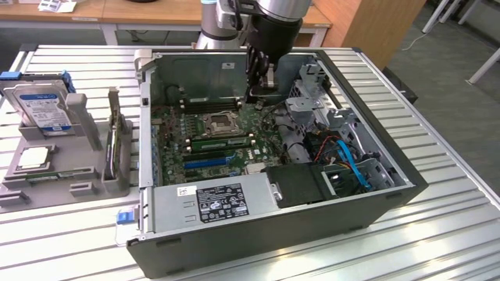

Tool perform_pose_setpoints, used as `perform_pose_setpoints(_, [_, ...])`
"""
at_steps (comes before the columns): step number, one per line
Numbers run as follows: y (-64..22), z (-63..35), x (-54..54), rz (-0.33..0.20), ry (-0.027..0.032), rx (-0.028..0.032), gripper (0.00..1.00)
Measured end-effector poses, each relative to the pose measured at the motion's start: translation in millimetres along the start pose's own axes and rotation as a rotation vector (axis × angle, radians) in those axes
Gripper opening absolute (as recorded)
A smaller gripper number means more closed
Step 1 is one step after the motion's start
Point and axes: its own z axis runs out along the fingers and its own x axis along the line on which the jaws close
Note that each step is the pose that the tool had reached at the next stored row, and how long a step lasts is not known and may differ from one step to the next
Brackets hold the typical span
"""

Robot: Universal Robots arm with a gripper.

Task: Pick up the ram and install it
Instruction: 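Press down the ram until it locks into place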

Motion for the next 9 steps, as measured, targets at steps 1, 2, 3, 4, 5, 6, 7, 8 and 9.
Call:
perform_pose_setpoints(1, [-0.2, 1.9, 0.1, 0.0, 0.0001, 0.0, 0.11])
perform_pose_setpoints(2, [-0.3, 3.7, 0.2, 0.0, 0.0, 0.0, 0.11])
perform_pose_setpoints(3, [-0.5, 5.6, 0.2, 0.0, 0.0, 0.0, 0.11])
perform_pose_setpoints(4, [-0.6, 7.3, 0.3, 0.0, 0.0, 0.0, 0.11])
perform_pose_setpoints(5, [-0.8, 9.2, 0.4, 0.0, -0.0001, 0.0001, 0.11])
perform_pose_setpoints(6, [-1.2, 10.9, 0.4, 0.0, -0.0001, 0.0004, 0.11])
perform_pose_setpoints(7, [-2.0, 12.7, 0.5, 0.0, -0.0001, 0.0007, 0.11])
perform_pose_setpoints(8, [-4.0, 14.4, 0.4, 0.0, -0.0001, 0.0008, 0.11])
perform_pose_setpoints(9, [-7.0, 15.9, 0.3, 0.0, -0.0001, 0.0008, 0.11])
